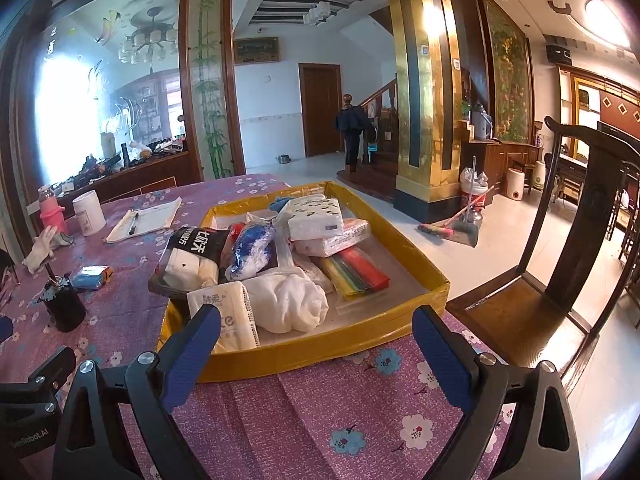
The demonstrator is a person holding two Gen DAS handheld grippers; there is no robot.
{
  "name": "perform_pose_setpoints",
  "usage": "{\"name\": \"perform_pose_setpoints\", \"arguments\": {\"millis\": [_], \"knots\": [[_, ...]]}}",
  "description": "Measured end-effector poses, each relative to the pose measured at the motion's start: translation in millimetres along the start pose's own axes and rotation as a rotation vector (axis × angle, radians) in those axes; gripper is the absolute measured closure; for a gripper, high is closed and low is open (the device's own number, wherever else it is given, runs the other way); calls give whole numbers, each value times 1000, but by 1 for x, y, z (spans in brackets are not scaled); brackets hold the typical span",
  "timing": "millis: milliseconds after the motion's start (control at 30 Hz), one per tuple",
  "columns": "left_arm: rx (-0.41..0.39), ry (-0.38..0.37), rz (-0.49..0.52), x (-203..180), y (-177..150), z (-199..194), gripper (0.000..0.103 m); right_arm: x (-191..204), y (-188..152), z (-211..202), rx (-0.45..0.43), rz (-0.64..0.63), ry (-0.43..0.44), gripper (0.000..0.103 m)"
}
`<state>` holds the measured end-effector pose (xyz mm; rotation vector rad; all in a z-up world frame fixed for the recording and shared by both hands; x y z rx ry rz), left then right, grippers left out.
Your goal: Organize soft objects
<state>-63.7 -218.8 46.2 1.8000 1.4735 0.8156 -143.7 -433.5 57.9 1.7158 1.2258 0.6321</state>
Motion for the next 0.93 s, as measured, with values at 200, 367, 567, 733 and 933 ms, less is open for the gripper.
{"name": "perform_pose_setpoints", "arguments": {"millis": [200,367,567,733,933], "knots": [[-2,18,1,1,0,0,1,0,0,0,0,3,-1,5],[0,23,7,0,0,0,1,0,0,0,0,4,-3,5],[6,21,5,1,0,1,1,-1,0,0,1,4,-2,5],[21,19,9,1,0,4,1,-1,0,0,0,4,-3,5],[59,13,9,3,-2,9,1,0,0,0,1,8,-2,5]]}}
Point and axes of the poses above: each gripper's, at about its wrist camera, not at the fingertips, and z roughly the way its jaws point, x to its left, y to its top, the point moved 3 cm from there along z, roughly the way its jaws point, and after that the axes turned 9 degrees about -z, right-handed, at the moved point
